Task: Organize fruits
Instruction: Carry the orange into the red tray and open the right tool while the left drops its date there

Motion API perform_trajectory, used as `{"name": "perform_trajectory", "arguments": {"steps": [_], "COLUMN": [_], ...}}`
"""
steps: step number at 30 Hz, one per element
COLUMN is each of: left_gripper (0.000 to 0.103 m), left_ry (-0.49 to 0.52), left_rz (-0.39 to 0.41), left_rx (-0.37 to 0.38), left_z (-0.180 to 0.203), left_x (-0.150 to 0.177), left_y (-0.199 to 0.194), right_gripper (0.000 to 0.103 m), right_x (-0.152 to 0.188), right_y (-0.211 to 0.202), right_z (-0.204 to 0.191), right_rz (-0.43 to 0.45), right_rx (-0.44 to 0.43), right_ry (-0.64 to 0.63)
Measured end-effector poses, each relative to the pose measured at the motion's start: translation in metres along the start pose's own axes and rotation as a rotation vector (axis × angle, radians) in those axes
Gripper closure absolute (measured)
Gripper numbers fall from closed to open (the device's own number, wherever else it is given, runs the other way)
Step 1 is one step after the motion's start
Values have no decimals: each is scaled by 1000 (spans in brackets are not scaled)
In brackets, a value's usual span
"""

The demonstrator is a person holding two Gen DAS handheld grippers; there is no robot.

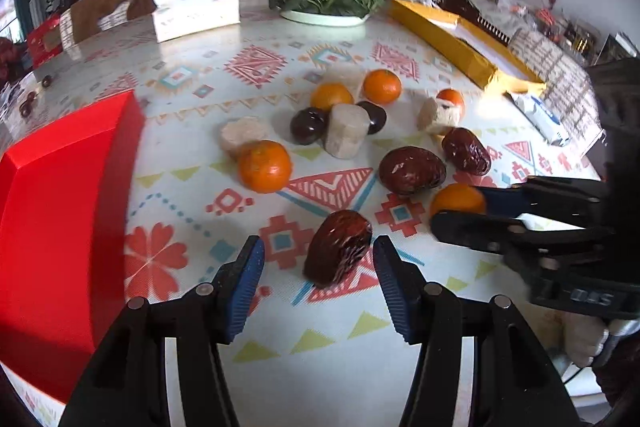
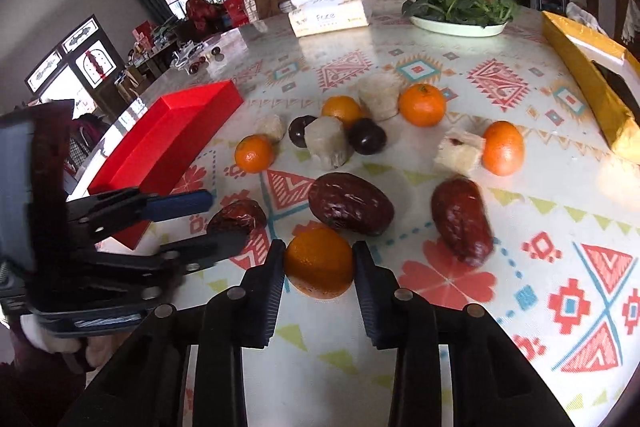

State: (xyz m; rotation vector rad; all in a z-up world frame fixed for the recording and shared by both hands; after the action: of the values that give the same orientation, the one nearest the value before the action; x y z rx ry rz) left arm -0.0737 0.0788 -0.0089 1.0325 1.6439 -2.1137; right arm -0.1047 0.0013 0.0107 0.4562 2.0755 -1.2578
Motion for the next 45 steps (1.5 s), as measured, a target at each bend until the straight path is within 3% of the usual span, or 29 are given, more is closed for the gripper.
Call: {"name": "perform_trajectory", "arguments": {"steps": [4,5,6,11,15,20,24,26,29,33,38,42,45], "left_gripper": [47,51,70,71,72,72,72,72,72,72,71,49,43], "left_ry": [38,41,38,-60,-186,-323,-371,-403,-450,-520,-574,-617,-636], "left_rz": [-9,-10,-6,39,153,297,350,343,304,223,219,248,270], "left_rx": [-37,-48,-50,-25,-25,-131,-264,-318,-388,-398,-374,-347,-325], "left_z": [7,9,10,-5,-43,-113,-164,-189,-223,-257,-269,-272,-270], "left_x": [-3,-3,-4,-5,-13,-19,-16,-9,8,35,51,53,53], "left_y": [8,8,8,-7,-52,-125,-163,-169,-162,-136,-133,-140,-146], "right_gripper": [66,66,66,66,66,66,66,66,66,66,66,64,60], "right_x": [1,0,-1,-11,-27,-68,-115,-122,-110,-75,-59,-50,-50], "right_y": [-14,-16,-18,-27,-34,-45,-44,-31,17,93,132,141,146], "right_z": [4,6,6,-5,-28,-76,-135,-158,-190,-210,-226,-236,-237], "right_rz": [26,27,30,46,68,122,160,139,40,-118,-188,-195,-207], "right_rx": [20,23,24,6,-22,-101,-255,-304,-326,-304,-277,-256,-251], "right_ry": [3,5,9,-2,-36,-89,-120,-130,-163,-157,-201,-237,-231]}}
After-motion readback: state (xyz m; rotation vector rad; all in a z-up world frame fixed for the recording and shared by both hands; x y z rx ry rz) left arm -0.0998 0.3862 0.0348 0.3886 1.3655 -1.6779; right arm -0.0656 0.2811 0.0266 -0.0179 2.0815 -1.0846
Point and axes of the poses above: each gripper's, at about its wrist camera, not at the fingertips, and y roughly the way its jaws point, z to its right, x to its underside, the point moved 3 cm from there along y, roughly the way its jaws point, and after that the axes turned 7 degrees about z, right-handed, at the moved point
